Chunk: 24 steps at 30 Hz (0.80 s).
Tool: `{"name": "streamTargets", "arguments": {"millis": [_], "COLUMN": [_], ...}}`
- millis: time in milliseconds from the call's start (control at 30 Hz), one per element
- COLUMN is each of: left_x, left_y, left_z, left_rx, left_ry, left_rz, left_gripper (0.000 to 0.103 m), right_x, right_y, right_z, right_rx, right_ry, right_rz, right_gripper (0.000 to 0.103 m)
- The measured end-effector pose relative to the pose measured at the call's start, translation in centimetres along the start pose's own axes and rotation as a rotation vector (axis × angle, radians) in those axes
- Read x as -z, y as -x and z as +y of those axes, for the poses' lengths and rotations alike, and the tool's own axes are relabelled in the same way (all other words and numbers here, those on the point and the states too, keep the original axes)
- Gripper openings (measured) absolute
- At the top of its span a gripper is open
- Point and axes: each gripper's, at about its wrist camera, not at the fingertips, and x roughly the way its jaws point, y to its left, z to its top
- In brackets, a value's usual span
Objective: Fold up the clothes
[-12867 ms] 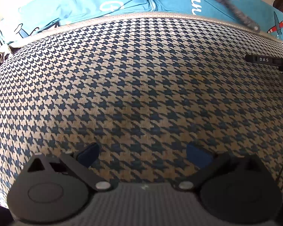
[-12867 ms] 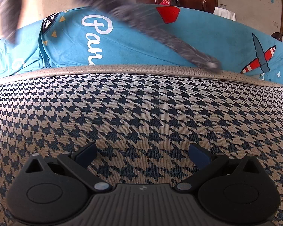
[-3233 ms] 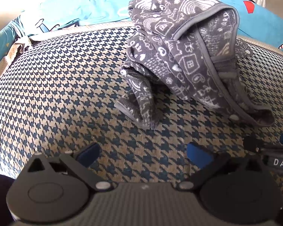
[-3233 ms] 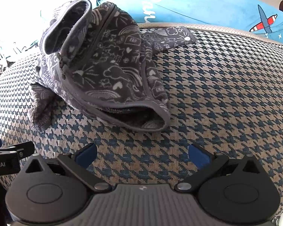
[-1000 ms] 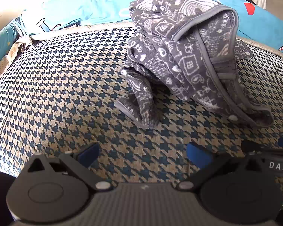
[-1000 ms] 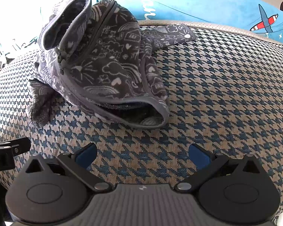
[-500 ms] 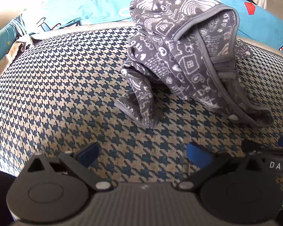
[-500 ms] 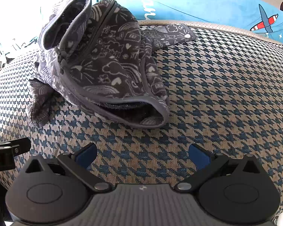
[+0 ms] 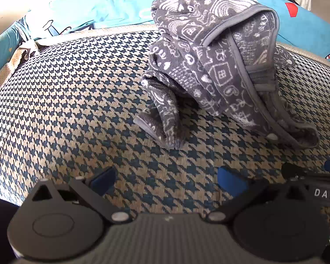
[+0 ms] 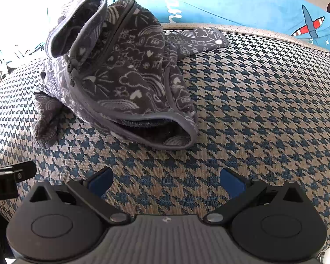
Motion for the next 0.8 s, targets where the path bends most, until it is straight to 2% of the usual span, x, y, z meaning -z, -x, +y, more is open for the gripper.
{"name": "streamTargets", "arguments": {"millis": [800], "left_x": [0.26], "left_y": [0.23], "left_z": [0.33], "left_rx": [0.010], "left_ry": [-0.015], "left_rz": [-0.003], "left_gripper": [0.103], "right_x": [-0.04], "right_y": [-0.01], "right_z": [0.02], "right_rx": [-0.002], "right_ry": [0.002], "right_rz": [0.002], "right_gripper": [0.103]}}
